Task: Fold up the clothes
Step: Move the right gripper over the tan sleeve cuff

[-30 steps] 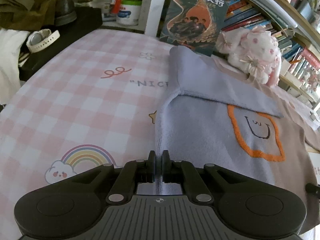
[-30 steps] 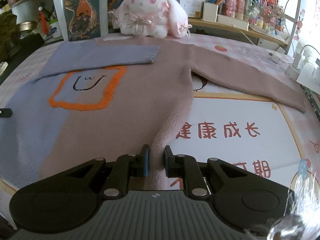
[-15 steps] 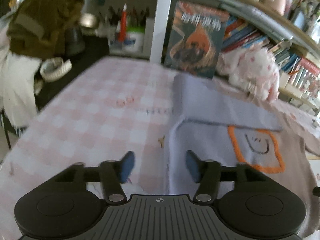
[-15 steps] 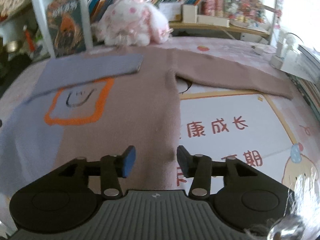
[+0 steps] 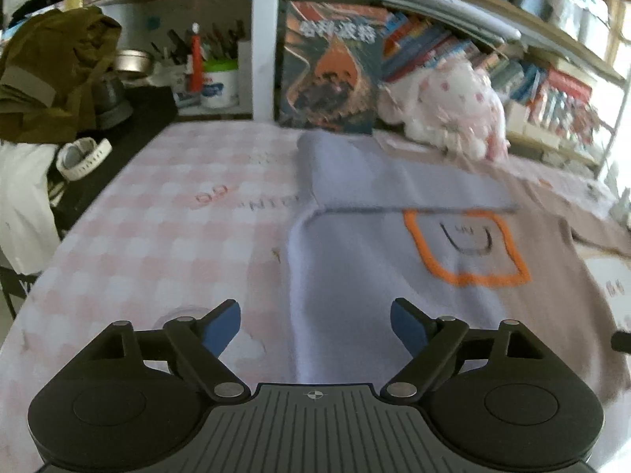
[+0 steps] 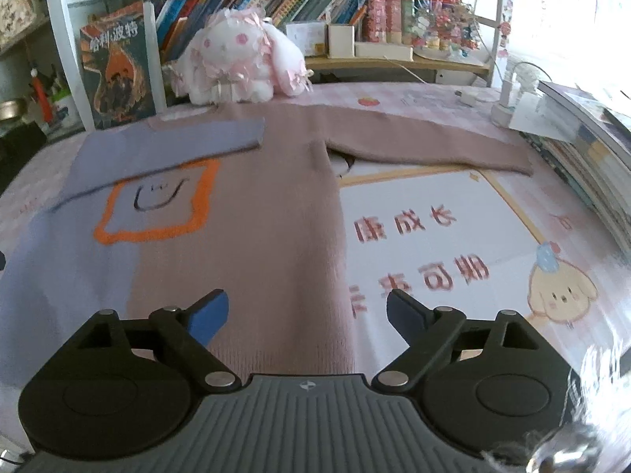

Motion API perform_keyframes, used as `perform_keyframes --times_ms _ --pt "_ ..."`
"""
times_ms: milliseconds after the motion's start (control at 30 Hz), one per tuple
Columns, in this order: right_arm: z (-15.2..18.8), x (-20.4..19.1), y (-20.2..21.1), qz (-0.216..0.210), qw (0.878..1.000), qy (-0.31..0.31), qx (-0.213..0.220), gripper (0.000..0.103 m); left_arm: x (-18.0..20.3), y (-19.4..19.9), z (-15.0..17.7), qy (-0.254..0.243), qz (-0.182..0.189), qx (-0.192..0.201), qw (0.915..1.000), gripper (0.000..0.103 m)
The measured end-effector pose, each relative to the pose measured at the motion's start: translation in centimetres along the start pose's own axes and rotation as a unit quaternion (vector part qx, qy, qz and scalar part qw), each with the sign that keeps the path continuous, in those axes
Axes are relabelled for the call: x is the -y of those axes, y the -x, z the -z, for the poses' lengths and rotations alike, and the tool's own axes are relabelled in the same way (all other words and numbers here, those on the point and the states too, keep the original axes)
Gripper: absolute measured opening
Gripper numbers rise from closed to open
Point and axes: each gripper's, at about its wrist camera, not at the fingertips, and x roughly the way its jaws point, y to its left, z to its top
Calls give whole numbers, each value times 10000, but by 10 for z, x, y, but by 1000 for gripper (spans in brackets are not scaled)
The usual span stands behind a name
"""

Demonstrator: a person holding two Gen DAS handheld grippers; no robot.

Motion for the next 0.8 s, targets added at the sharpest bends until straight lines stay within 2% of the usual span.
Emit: perform_keyframes --times_ms 167,300,567,800 --pt "6 6 6 223 9997 -94 -40 88 10 -3 9 -240 151 -111 9995 87" --pt "4 17 9 368 9990 -234 10 89 12 -3 8 -226 160 -25 9996 87" --pt "-6 42 6 548 9975 -431 106 90 16 -12 2 85 -71 -54 9999 88" --pt "-26 83 -17 471 9973 -540 160 90 52 -28 -5 261 -344 -160 9989 88"
